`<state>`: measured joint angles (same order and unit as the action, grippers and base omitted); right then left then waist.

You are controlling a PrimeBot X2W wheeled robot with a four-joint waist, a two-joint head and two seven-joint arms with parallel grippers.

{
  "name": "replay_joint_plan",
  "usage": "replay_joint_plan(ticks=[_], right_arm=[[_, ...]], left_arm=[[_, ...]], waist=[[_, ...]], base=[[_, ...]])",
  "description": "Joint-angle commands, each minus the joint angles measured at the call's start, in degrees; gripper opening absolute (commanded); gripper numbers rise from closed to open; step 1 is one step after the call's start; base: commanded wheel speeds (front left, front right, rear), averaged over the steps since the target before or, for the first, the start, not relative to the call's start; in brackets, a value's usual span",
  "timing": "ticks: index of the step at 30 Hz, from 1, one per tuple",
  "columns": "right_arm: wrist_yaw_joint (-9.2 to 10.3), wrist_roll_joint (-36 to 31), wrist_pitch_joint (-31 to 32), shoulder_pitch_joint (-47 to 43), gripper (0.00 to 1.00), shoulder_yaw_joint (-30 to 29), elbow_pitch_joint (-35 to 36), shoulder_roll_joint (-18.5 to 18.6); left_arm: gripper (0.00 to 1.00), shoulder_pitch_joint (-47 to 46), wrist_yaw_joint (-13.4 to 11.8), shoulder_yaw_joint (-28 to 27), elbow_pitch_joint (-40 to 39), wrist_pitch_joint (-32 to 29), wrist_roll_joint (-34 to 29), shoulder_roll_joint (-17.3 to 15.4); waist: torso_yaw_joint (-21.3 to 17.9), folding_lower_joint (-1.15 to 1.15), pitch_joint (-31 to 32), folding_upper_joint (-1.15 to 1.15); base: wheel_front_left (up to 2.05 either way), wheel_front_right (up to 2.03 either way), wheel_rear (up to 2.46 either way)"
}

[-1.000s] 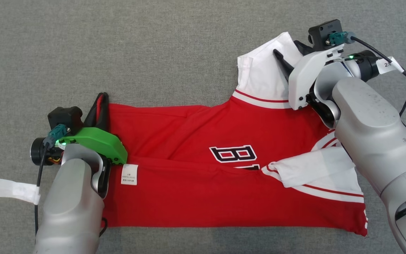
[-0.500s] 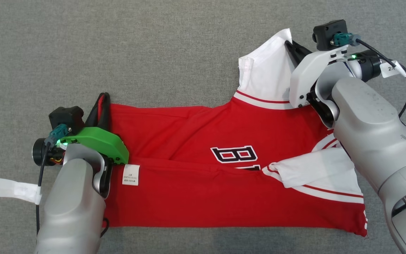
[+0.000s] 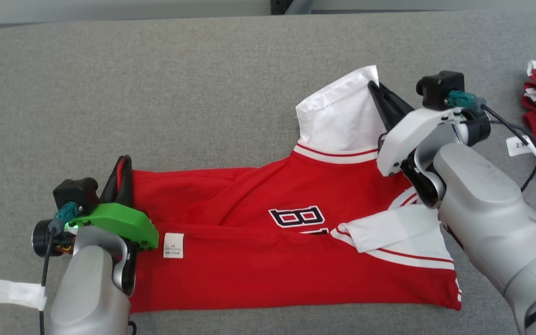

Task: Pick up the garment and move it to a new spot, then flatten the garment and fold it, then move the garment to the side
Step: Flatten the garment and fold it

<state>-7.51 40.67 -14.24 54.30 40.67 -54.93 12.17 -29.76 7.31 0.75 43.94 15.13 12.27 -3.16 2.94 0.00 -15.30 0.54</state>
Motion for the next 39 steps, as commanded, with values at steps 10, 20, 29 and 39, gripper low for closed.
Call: replay_joint_plan(ticks=[10, 20, 29, 39], right_arm=[[0.05, 4.59, -0.95, -15.44, 0.00, -1.59, 19.92, 7.16], [0.04, 4.52, -0.95, -32.95, 0.00, -4.97, 34.15, 11.28], [0.04, 3.84, -0.96, -41.65, 0.00, -7.40, 35.61, 9.10], [0.04, 1.96, -0.97, -45.59, 0.00, -10.16, 35.32, 7.49]], left_arm=[[0.00, 8.50, 0.20, -3.13, -6.83, -0.02, -0.53, -1.44], [0.00, 16.70, 0.19, -7.98, -12.92, -0.02, -0.39, -1.18], [0.00, 23.57, 0.20, -9.30, -15.27, -0.02, 0.04, -0.44], [0.00, 27.50, 0.20, -10.34, -15.43, -0.02, 0.80, 0.14]], waist=[[-5.98, 0.00, 9.05, -0.54], [-7.55, 0.00, 10.69, -0.54], [-7.04, 0.00, 11.05, -0.54], [-7.58, 0.00, 10.98, -0.54]], base=[[0.00, 0.00, 0.00], [0.00, 0.00, 0.00], [0.00, 0.00, 0.00], [0.00, 0.00, 0.00]])
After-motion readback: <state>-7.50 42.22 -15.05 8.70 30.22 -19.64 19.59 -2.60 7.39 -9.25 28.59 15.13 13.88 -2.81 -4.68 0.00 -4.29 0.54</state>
